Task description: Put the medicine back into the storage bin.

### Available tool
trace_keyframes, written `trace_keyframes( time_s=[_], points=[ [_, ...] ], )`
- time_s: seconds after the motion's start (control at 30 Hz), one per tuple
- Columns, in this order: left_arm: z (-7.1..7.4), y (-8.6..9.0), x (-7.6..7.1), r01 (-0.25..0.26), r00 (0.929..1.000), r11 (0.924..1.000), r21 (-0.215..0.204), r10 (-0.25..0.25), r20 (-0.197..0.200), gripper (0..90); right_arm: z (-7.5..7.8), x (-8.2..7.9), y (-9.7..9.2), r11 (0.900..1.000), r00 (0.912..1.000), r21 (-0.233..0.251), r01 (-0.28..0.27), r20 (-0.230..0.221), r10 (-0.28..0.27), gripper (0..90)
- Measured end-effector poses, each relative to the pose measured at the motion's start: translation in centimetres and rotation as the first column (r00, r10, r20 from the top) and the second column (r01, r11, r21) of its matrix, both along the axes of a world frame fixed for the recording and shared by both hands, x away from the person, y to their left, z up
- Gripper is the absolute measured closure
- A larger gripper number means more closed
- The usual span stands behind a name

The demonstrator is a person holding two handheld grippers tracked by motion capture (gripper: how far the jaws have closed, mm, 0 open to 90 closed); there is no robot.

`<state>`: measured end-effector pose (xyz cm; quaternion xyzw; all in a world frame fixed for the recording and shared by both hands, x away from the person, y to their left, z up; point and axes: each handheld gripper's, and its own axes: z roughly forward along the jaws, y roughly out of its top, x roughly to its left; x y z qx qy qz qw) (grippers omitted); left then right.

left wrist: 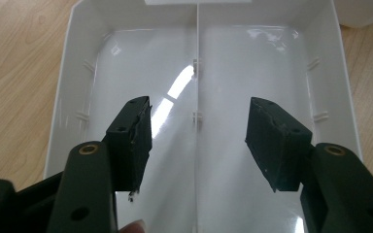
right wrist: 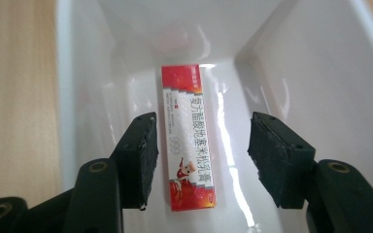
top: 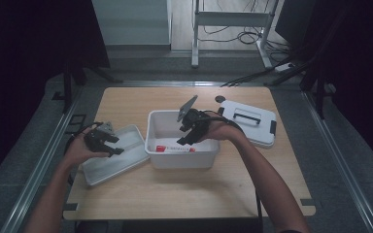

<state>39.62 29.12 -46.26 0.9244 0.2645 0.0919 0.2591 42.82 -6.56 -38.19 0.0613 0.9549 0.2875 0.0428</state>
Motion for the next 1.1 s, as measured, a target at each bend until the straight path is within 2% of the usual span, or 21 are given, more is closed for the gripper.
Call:
trace_keyframes(
  time_s=[0.03,0.2,0.3,0.37,0.6,0.93,1.03,1.1],
  points=[
    [0.0,0.0,0.0,-0.001,1.0000,1.0000,0.002,0.001,0.001,42.6,0.5,-0.3,-0.7,0.9995,0.9999,0.027,0.014,0.003,-0.014,43.3],
    [0.1,0.2,0.1,-0.013,0.9999,0.9998,0.013,0.013,-0.004,42.6,1.3,-1.1,-2.3,0.9980,0.9994,0.056,0.029,0.015,-0.030,43.1],
    [0.3,0.3,0.1,-0.017,0.9999,0.9998,0.009,0.017,-0.002,42.6,1.9,-2.0,-3.8,0.9948,0.9988,0.093,0.041,0.023,-0.043,42.9],
    [0.4,0.5,0.2,-0.011,0.9999,0.9997,0.021,0.011,-0.003,42.7,2.2,-2.5,-4.6,0.9909,0.9985,0.126,0.047,0.021,-0.050,43.0],
    [0.4,0.7,0.3,-0.021,0.9998,0.9995,0.025,0.021,-0.006,42.7,2.8,-4.6,-7.1,0.9834,0.9972,0.175,0.049,0.047,-0.058,42.6],
    [0.1,0.9,0.3,-0.041,0.9991,0.9984,0.040,0.041,0.002,43.5,1.9,-7.6,-9.5,0.9676,0.9964,0.248,0.048,0.057,-0.063,41.4],
    [0.2,0.9,0.4,-0.042,0.9991,0.9982,0.042,0.042,0.005,43.5,1.6,-8.6,-10.4,0.9552,0.9973,0.293,0.038,0.048,-0.055,41.5],
    [0.2,0.9,0.4,-0.044,0.9990,0.9981,0.044,0.044,0.007,43.5,1.4,-9.1,-10.6,0.9550,0.9966,0.294,0.042,0.056,-0.061,41.4]
  ],
)
